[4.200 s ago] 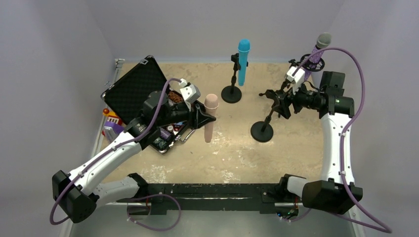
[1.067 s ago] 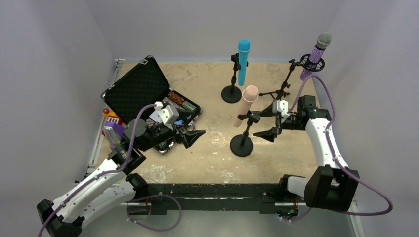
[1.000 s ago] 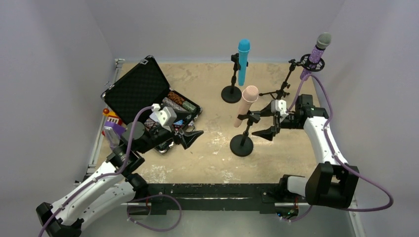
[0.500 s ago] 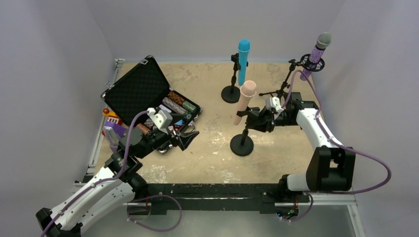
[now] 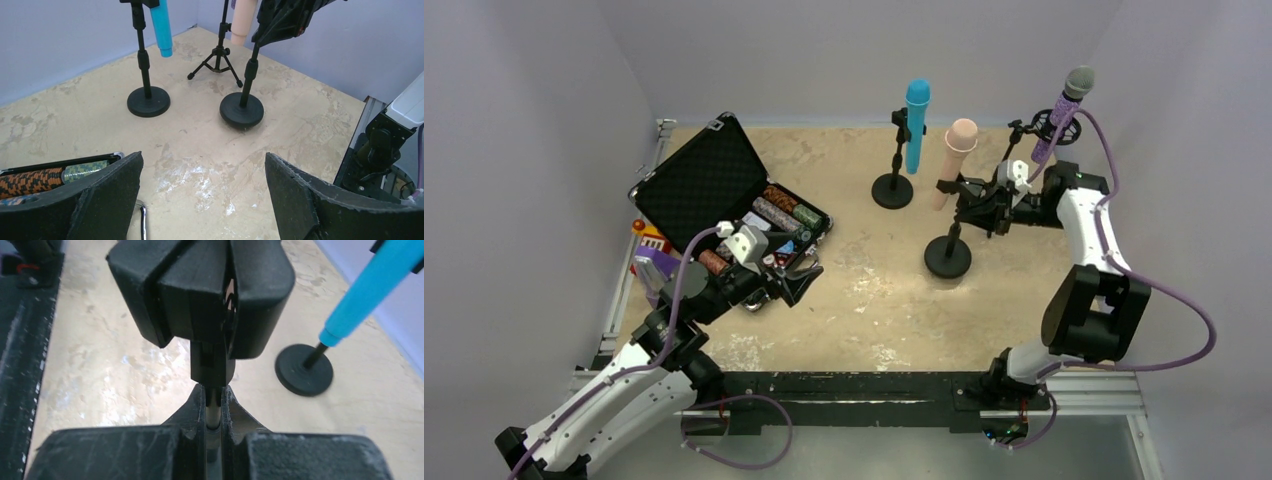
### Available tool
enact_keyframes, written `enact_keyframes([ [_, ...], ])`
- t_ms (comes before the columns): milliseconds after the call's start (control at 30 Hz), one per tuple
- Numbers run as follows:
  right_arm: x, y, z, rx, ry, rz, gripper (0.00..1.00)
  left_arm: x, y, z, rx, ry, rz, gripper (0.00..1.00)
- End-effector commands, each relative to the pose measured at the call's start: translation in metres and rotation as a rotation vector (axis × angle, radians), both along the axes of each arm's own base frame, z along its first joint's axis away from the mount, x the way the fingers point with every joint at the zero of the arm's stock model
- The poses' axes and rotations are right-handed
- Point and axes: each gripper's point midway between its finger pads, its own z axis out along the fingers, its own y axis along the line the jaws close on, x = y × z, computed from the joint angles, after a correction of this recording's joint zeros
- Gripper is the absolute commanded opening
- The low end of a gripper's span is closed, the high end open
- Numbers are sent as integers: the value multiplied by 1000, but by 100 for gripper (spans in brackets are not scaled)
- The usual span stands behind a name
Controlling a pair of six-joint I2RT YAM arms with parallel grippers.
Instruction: Attach the microphones to the stand
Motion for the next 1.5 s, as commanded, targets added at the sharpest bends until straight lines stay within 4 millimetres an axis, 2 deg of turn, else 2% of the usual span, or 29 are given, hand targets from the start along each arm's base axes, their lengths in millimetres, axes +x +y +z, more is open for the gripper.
enact_keyframes([
  [0, 19, -12, 30, -50, -68, -99, 0, 4, 2, 2, -10, -11, 22, 95],
  [100, 29, -21, 25, -81, -70, -230, 0, 5, 0, 3, -11, -13, 20, 95],
  [267, 62, -33, 36, -42, -98, -402, 0, 9, -3, 3, -5, -16, 16, 95],
  [567, 111, -27, 58, 62, -198, -564, 0, 8, 0, 6, -2, -14, 25, 95],
  [767, 135, -19, 55, 72, -206, -646, 0, 8, 4, 6, 0, -14, 44, 95],
  [1033, 134, -20, 34, 32, -168, -649, 21, 9, 5, 0, 1, 19, 56, 95],
  [1167, 124, -19, 33, 20, -166, -634, 40, 10, 4, -2, -7, 43, 59, 95],
  [1267, 118, -20, 35, 14, -169, -636, 50, 10, 5, -2, -13, 48, 67, 95],
  [1467, 105, -36, 29, -10, -124, -675, 57, 8, 8, -6, 4, 89, 77, 95],
])
